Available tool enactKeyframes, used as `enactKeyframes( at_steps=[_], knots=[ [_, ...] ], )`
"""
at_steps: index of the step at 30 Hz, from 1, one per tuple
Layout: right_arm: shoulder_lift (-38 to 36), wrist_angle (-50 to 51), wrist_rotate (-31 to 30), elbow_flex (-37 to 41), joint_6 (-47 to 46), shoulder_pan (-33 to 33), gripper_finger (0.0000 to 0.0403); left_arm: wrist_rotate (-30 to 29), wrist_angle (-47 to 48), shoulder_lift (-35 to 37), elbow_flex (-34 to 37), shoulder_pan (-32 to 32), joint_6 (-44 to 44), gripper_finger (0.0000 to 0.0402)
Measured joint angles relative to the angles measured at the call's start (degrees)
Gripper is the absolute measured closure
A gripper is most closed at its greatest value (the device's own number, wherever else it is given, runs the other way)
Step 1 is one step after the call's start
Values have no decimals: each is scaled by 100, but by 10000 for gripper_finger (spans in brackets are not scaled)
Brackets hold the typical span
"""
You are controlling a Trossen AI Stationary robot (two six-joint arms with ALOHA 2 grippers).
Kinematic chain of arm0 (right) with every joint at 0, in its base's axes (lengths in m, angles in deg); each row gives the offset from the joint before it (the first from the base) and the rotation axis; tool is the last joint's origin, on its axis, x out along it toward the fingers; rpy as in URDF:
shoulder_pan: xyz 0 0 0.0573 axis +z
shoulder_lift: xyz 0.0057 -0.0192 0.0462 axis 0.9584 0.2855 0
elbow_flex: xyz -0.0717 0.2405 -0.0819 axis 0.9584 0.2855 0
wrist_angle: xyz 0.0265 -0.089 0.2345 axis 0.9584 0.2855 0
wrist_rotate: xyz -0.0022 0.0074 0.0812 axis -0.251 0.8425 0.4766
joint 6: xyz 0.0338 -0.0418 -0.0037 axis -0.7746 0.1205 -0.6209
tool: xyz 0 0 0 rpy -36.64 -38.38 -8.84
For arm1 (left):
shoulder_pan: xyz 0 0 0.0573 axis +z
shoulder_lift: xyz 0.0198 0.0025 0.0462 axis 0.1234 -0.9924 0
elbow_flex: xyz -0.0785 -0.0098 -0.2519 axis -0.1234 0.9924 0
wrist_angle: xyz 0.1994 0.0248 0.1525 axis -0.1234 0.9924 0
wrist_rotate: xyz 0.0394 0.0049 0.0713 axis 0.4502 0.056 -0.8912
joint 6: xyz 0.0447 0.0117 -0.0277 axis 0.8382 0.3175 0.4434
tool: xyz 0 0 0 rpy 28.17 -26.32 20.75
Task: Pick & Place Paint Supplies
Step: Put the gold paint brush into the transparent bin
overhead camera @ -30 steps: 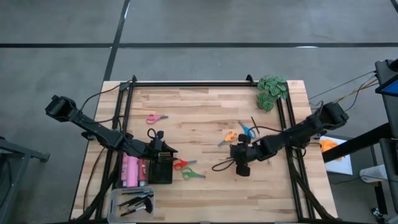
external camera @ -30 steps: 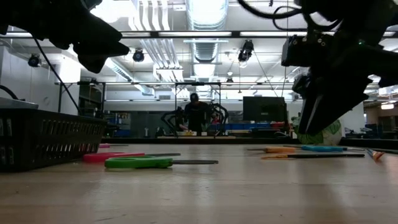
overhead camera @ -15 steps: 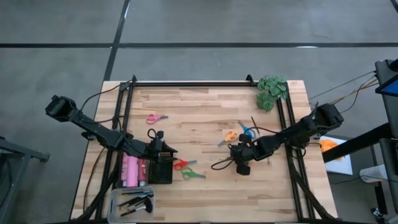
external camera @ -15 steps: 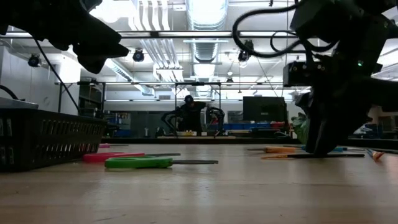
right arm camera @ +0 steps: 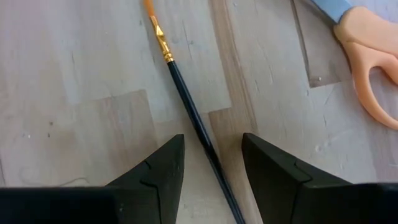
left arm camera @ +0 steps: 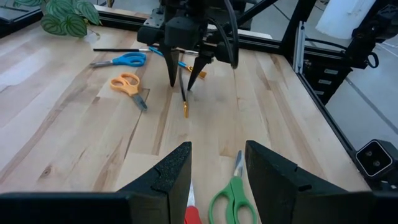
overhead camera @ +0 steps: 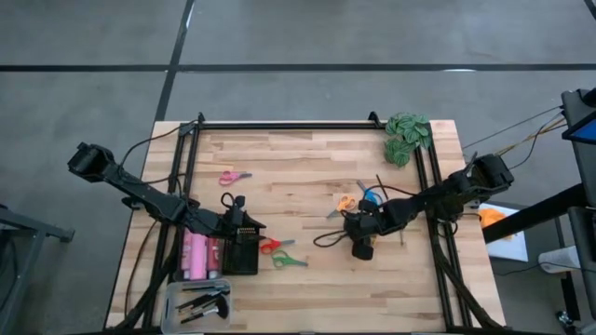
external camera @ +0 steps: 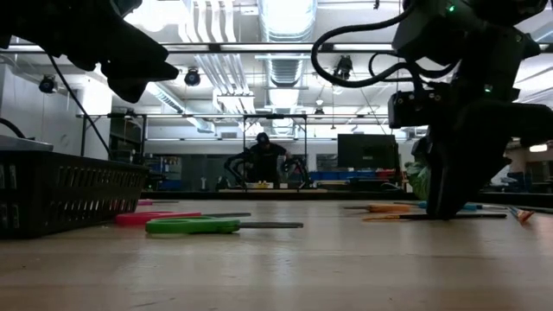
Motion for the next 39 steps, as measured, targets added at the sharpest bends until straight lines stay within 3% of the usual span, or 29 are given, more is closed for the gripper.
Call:
enactKeyframes(
  at_steps=[14, 26, 39],
  knots=[
    [17, 30, -112, 13, 50, -104, 248, 0, 0, 0, 0, 0, -2, 249],
    [17, 53, -255, 26, 155, -104, 386, 0, 0, 0, 0, 0, -4, 249],
    [15, 31, -262, 31, 137, -106, 387, 0, 0, 0, 0, 1, -9, 249]
  ],
)
